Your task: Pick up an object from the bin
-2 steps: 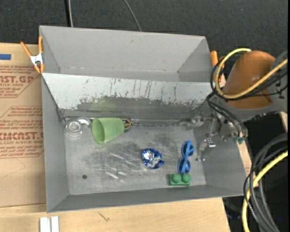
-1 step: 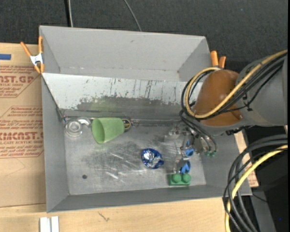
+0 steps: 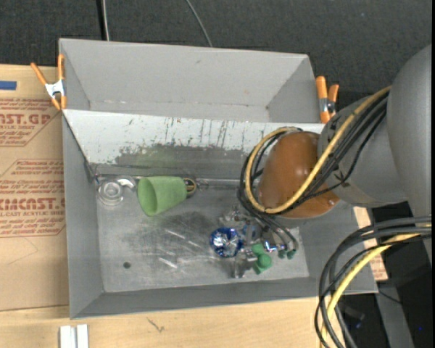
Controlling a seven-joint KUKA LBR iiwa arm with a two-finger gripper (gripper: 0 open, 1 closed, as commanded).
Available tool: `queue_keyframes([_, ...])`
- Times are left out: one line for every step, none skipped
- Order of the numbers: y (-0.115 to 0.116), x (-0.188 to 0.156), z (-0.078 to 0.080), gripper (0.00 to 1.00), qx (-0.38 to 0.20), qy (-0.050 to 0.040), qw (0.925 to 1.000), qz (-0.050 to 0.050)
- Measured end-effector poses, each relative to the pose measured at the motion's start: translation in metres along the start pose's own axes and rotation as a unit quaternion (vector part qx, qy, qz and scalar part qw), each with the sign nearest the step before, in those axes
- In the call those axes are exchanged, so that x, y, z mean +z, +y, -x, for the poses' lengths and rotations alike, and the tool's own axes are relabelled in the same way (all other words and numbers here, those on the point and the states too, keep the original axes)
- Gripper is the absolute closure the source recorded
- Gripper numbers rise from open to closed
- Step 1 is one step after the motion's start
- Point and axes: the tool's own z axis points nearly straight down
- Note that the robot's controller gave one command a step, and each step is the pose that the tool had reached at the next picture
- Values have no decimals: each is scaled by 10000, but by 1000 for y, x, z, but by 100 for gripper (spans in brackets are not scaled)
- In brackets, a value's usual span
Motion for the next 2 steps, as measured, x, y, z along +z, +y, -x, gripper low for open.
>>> queue_keyframes([-16, -122, 69, 0, -634, 59, 9980, 20])
queue_keyframes([32, -9, 63, 0, -798, 61, 9968, 29])
